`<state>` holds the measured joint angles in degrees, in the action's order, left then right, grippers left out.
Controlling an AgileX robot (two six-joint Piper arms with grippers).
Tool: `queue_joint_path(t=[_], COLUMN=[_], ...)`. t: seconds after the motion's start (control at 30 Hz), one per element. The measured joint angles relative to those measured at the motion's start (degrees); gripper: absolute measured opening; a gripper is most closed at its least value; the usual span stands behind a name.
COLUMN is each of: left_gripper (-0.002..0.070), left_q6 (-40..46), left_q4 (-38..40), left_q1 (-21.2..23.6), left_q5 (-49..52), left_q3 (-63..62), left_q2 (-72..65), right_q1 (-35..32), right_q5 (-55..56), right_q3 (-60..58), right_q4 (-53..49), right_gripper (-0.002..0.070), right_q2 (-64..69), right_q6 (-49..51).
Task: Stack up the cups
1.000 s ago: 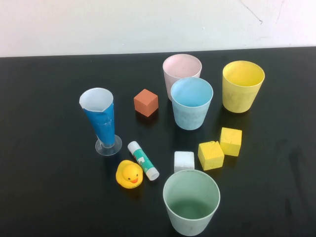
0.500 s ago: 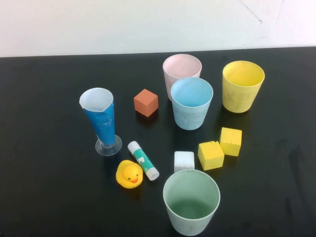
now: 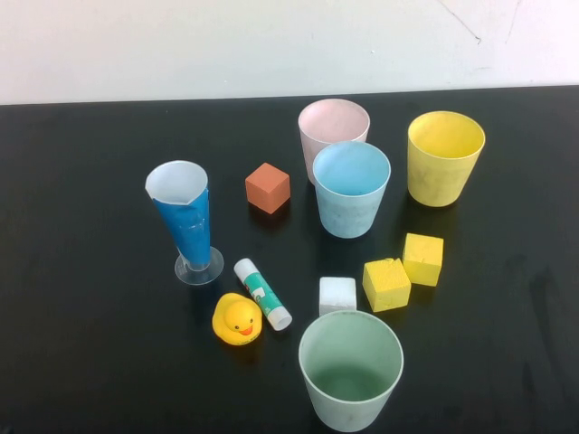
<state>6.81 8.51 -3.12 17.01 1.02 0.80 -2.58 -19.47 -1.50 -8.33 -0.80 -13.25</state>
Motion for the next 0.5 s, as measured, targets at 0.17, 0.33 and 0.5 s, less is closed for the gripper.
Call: queue_joint_path(t=[0.17, 0.33, 0.5], left_gripper=[-0.0002, -0.0002, -0.0002], left_q6=[0.0, -0.6, -8.1], left_q4=[0.9, 11.4, 35.8], left_q1=[0.0, 0.0, 0.0], left_q5=[0.0, -1.9, -6.9], left_q3=[0.0, 0.1, 0.1], left_q2=[0.0, 0.0, 0.0], right_q1=[0.0, 0.0, 0.0], right_q5=[0.0, 0.5, 1.4], right_q3=[0.0, 0.0, -0.1], right_q4=[0.1, 8.3, 32.4], right_gripper=[-0.0003, -0.0003, -0.0003], right_q2=[0.0, 0.0, 0.0], right_q6=[0.1, 1.0, 6.7])
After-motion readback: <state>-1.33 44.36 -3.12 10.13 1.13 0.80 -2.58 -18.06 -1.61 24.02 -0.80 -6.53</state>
